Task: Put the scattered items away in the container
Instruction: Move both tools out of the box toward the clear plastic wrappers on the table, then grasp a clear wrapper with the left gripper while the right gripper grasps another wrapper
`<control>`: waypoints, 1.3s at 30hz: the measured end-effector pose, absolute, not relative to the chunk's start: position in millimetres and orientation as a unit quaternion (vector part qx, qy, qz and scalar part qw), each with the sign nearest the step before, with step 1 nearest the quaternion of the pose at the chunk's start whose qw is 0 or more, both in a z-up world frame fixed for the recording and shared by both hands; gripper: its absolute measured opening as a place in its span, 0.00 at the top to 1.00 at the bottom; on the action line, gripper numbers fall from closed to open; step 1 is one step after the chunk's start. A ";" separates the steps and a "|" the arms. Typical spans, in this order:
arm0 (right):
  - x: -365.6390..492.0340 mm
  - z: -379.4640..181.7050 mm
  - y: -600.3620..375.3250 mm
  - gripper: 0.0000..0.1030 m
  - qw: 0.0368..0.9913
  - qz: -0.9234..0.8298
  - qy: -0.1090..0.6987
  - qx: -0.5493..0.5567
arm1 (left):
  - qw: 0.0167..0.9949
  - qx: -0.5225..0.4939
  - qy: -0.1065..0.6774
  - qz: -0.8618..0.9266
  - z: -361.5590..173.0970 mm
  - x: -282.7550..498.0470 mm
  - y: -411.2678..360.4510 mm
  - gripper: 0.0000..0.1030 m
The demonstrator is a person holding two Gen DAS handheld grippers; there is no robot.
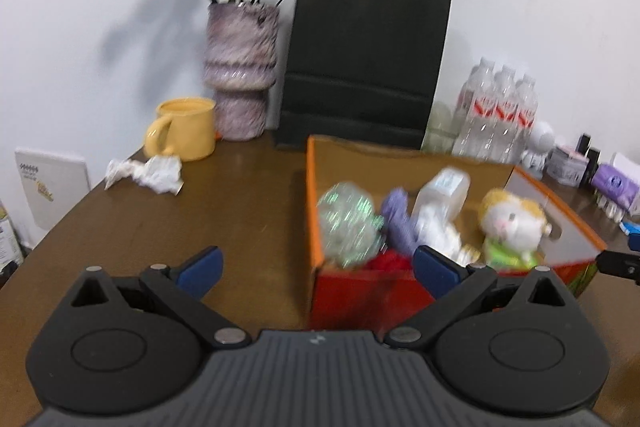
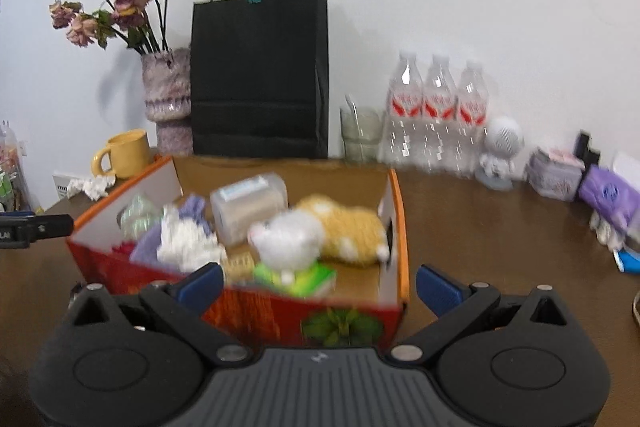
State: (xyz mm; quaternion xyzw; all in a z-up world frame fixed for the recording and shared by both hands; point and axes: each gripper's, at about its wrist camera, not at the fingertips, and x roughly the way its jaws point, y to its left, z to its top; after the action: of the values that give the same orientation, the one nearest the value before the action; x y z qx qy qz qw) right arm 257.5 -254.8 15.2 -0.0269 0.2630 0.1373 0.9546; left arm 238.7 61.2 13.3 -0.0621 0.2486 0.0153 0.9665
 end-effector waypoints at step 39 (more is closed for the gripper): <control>264.8 -43.5 -237.1 0.84 0.941 0.116 0.316 -0.027 | 0.950 0.059 0.295 -0.080 -39.7 223.1 37.1 0.82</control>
State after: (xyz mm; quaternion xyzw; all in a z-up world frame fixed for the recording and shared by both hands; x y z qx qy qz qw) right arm 264.8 -237.1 -43.5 -0.0274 0.3164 0.1160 0.9411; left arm 223.1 37.1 -39.7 0.0587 0.2950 -0.0796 0.9504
